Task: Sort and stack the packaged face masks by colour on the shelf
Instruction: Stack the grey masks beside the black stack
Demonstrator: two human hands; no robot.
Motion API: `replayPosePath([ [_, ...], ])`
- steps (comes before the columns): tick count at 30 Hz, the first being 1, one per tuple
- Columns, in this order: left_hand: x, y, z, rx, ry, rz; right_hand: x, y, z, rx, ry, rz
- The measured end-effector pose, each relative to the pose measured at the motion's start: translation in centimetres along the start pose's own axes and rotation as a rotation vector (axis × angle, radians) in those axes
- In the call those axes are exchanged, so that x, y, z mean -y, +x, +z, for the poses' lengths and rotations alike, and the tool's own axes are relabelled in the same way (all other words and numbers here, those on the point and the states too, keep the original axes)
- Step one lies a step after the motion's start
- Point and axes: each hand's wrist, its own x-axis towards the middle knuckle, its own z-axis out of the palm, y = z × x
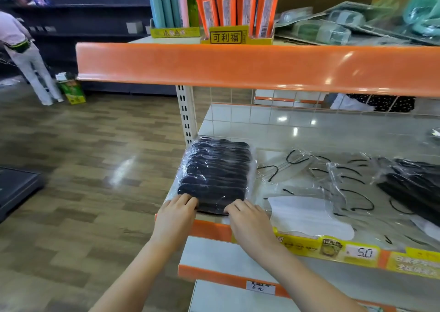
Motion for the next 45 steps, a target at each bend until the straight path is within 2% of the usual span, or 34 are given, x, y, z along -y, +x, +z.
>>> replayPosePath([
  [7, -1.8, 0.7, -0.3, 0.145, 0.032, -0.134, 0.9, 0.3, -0.3, 0.077, 0.024, 0.018],
  [11, -2.7, 0.9, -0.5, 0.281, 0.034, -0.257, 1.3, 0.0, 0.2, 0.007, 0.011, 0.028],
  [13, -2.9, 1.1, -0.4, 0.298, -0.011, -0.284, 1.3, -0.3, 0.7, -0.022, -0.009, 0.024],
  [19, -3.7, 1.1, 0.1, 0.232, 0.032, -0.23, 1.0, -0.7, 0.6, -0.043, -0.012, 0.03],
  [27, -8.8, 3.1, -0.2, 0.084, -0.128, -0.013, -2.6, -1.7, -1.4, -0.1, 0.059, 0.135],
  [30, -11.5, 4.3, 0.2, 0.045, -0.186, 0.041, -5.3, -2.6, -2.0, -0.174, -0.001, 0.203],
  [39, -21.1, 7.7, 1.8, 0.144, -0.319, 0.124, -14.2, -6.3, -5.4, -0.164, -0.084, 0.362],
  [45, -27.7, 9.7, 2.0, 0.17, -0.374, 0.187, -20.5, -9.4, -7.8, -0.225, -0.065, 0.422],
])
